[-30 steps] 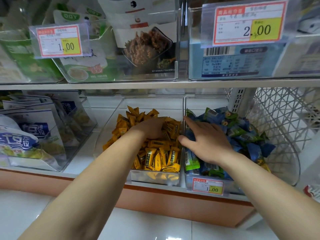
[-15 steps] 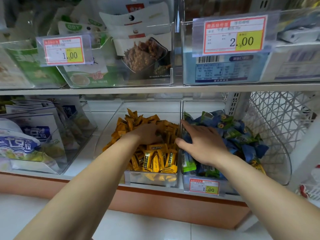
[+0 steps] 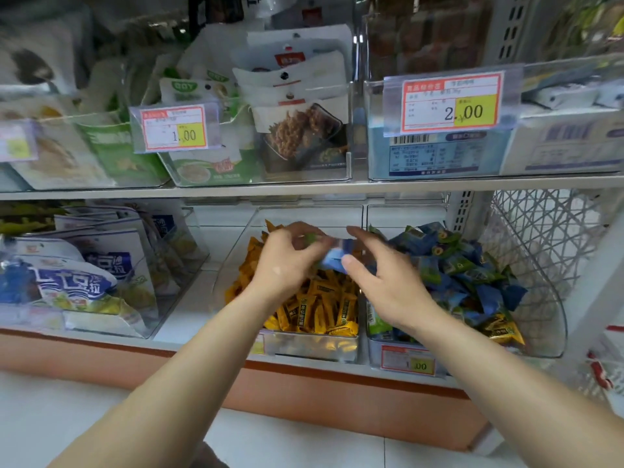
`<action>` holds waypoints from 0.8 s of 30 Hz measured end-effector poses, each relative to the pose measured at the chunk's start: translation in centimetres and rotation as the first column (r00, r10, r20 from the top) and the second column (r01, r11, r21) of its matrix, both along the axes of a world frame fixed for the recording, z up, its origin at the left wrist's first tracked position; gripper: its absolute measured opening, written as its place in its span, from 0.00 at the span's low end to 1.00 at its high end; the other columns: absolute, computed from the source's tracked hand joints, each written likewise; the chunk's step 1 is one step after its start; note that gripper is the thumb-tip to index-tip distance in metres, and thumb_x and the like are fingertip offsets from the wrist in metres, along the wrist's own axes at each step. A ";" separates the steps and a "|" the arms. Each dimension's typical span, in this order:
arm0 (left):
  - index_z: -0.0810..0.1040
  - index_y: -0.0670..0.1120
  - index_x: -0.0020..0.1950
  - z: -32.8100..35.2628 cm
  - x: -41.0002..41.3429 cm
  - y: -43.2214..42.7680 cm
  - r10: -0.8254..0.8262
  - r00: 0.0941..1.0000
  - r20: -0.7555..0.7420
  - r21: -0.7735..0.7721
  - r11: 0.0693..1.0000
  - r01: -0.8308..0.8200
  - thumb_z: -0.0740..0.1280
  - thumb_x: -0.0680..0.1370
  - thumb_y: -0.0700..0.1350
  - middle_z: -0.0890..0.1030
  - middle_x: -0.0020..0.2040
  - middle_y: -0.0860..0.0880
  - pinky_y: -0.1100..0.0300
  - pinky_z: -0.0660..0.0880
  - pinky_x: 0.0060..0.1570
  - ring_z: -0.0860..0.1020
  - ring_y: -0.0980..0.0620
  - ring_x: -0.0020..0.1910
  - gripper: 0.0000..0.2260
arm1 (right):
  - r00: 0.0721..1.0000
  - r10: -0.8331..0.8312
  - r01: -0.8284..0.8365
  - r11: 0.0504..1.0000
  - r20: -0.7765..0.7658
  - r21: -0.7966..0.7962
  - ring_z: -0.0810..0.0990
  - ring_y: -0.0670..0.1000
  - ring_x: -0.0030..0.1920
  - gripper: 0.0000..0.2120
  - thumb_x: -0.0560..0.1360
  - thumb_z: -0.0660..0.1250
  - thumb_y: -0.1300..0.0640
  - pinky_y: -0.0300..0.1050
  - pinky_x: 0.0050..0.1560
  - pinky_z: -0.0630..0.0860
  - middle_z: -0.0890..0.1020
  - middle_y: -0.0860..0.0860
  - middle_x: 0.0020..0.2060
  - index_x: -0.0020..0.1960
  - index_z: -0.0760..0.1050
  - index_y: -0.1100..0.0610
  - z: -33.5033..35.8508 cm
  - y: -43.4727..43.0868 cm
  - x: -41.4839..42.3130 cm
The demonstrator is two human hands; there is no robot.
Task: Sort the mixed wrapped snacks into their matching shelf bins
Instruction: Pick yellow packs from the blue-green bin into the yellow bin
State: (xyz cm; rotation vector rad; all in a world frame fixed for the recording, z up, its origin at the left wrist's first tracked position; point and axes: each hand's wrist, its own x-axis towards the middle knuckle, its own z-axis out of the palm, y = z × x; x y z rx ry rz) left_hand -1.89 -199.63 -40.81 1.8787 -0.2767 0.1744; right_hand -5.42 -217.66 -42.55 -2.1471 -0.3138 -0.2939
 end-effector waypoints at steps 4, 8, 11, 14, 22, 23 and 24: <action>0.83 0.53 0.50 -0.3 -3.3 -1.1 0.002 1.000 0.010 -0.007 1.000 -0.002 0.71 0.77 0.53 0.84 0.43 0.56 0.63 0.77 0.36 0.83 0.58 0.42 0.05 | 0.998 0.024 -0.006 0.962 -0.063 0.271 0.84 0.45 0.43 0.06 0.80 0.66 0.52 0.51 0.44 0.83 0.82 0.43 0.47 0.56 0.78 0.47 0.5 0.9 -1.5; 0.81 0.58 0.56 -0.5 -4.0 1.7 0.177 0.972 0.155 0.171 0.964 -0.203 0.67 0.78 0.55 0.83 0.47 0.63 0.69 0.75 0.47 0.79 0.66 0.49 0.08 | 0.964 -0.173 0.201 0.971 0.202 -0.130 0.79 0.41 0.37 0.06 0.78 0.68 0.52 0.40 0.33 0.75 0.80 0.39 0.40 0.53 0.76 0.42 0.1 -2.1 -1.2; 0.82 0.55 0.55 -1.3 -3.7 5.5 0.301 0.939 0.165 0.303 0.891 -0.339 0.68 0.78 0.51 0.83 0.49 0.60 0.56 0.78 0.52 0.80 0.60 0.49 0.08 | 0.914 -0.256 0.333 0.917 0.314 -0.220 0.80 0.49 0.46 0.07 0.76 0.69 0.58 0.42 0.41 0.74 0.79 0.43 0.46 0.53 0.80 0.49 0.2 -4.7 -0.2; 0.81 0.53 0.53 -2.0 -3.2 8.4 0.398 0.911 0.107 0.302 0.860 -0.411 0.69 0.77 0.48 0.83 0.50 0.55 0.50 0.78 0.54 0.80 0.54 0.50 0.06 | 0.942 -0.313 0.326 0.768 0.120 -0.551 0.79 0.56 0.59 0.14 0.80 0.62 0.44 0.53 0.58 0.74 0.81 0.48 0.60 0.57 0.82 0.48 -0.4 -5.0 0.9; 0.74 0.48 0.68 -3.3 -1.6 12.3 0.464 0.876 0.135 0.390 0.788 -0.477 0.70 0.75 0.45 0.78 0.60 0.49 0.53 0.75 0.56 0.77 0.49 0.57 0.21 | 0.985 -0.130 0.170 0.788 0.110 -0.592 0.77 0.51 0.60 0.21 0.76 0.59 0.38 0.49 0.57 0.76 0.79 0.46 0.62 0.64 0.77 0.45 2.0 2.4 1.8; 0.74 0.48 0.68 -3.5 -1.4 12.8 0.465 0.879 0.103 0.407 0.786 -0.464 0.70 0.75 0.45 0.78 0.60 0.49 0.52 0.75 0.57 0.77 0.48 0.58 0.20 | 0.998 -0.031 0.053 0.816 0.048 -0.576 0.76 0.48 0.61 0.21 0.76 0.60 0.38 0.45 0.57 0.75 0.78 0.43 0.63 0.65 0.76 0.44 1.9 4.2 2.3; 0.75 0.48 0.67 -3.8 -1.3 13.3 0.456 0.888 0.050 0.421 0.797 -0.433 0.70 0.76 0.45 0.79 0.60 0.49 0.51 0.76 0.58 0.78 0.48 0.58 0.20 | 0.997 0.071 -0.070 0.825 -0.019 -0.561 0.75 0.46 0.63 0.21 0.76 0.60 0.37 0.42 0.58 0.73 0.77 0.42 0.65 0.66 0.75 0.42 1.8 6.1 3.0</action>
